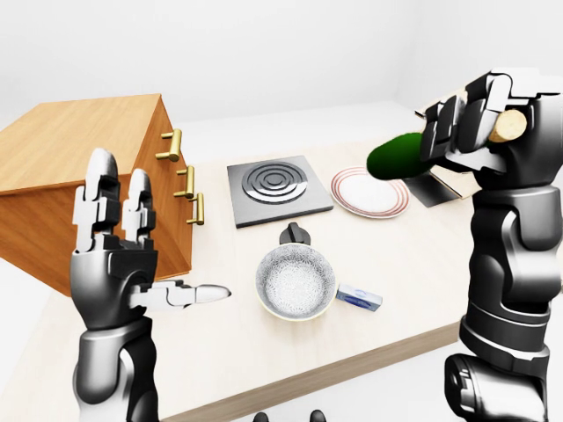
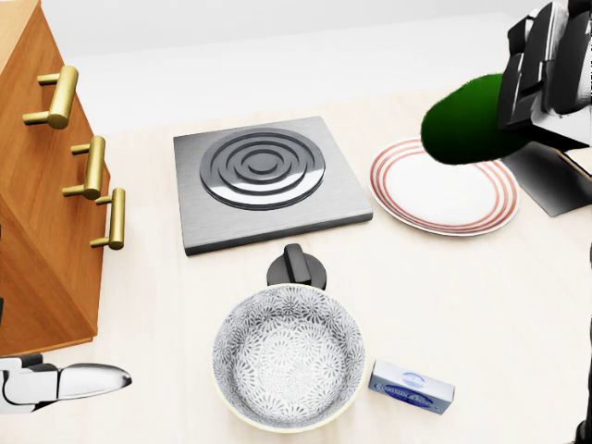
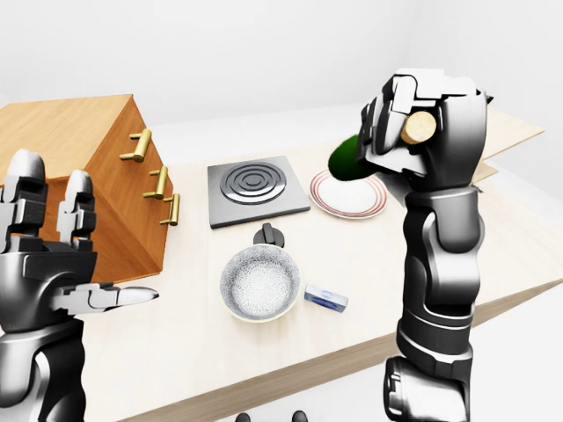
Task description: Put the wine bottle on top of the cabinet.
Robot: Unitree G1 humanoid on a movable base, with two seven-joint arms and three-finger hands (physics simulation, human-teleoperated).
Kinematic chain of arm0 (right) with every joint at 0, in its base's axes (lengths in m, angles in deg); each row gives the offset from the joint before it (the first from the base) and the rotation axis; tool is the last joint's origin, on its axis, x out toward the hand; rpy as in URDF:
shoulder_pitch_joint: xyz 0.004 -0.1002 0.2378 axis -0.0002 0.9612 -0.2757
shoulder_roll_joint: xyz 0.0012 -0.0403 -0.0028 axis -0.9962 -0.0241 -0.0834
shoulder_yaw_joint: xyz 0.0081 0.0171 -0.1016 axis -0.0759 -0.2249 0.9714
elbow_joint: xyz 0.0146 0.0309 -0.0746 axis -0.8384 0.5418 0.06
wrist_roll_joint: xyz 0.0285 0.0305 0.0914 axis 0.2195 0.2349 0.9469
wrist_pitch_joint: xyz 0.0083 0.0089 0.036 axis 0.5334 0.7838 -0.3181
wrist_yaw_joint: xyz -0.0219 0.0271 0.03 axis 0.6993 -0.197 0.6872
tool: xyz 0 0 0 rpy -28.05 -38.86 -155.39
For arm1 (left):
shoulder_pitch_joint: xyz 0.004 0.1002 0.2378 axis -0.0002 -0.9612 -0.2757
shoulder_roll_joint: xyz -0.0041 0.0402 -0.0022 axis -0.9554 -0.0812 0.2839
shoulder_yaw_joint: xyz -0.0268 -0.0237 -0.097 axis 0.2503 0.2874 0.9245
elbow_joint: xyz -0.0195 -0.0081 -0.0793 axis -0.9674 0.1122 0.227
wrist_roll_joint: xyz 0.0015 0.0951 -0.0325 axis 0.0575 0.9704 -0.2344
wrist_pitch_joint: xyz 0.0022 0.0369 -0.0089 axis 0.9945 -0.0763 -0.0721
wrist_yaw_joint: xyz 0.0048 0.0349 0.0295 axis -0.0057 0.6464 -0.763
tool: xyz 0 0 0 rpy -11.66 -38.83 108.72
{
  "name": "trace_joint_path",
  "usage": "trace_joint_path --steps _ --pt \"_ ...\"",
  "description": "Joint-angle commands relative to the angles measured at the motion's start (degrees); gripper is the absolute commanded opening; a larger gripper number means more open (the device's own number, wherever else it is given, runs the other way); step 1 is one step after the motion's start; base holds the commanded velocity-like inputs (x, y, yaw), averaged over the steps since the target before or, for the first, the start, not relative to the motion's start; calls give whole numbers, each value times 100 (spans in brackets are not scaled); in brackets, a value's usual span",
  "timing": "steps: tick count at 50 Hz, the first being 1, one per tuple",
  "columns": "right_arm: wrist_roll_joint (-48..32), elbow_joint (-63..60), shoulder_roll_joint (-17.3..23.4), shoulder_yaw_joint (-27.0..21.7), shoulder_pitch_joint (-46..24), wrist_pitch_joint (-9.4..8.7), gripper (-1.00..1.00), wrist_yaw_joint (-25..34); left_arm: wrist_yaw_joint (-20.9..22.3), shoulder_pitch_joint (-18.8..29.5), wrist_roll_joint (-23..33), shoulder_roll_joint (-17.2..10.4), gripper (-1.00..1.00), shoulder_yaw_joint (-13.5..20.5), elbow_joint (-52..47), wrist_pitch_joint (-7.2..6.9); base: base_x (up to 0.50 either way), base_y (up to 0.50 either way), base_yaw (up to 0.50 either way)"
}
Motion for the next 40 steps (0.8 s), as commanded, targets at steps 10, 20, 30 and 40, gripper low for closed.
trace_joint_path --steps 10,20,30,40 --pt "160 83 4 238 -1134 0 -100 -7 -38 78 -2 -31 100 69 -335 0 0 0 0" --pt "108 165 76 348 -1700 0 -100 31 -165 328 -104 -133 100 185 -642 0 0 0 0" --pt "5 191 88 414 -2051 0 -100 114 -274 479 -154 -204 100 247 -1049 0 0 0 0" --pt "-126 303 25 475 -2098 0 -100 203 -962 1065 -704 -872 100 310 -1669 0 0 0 0"
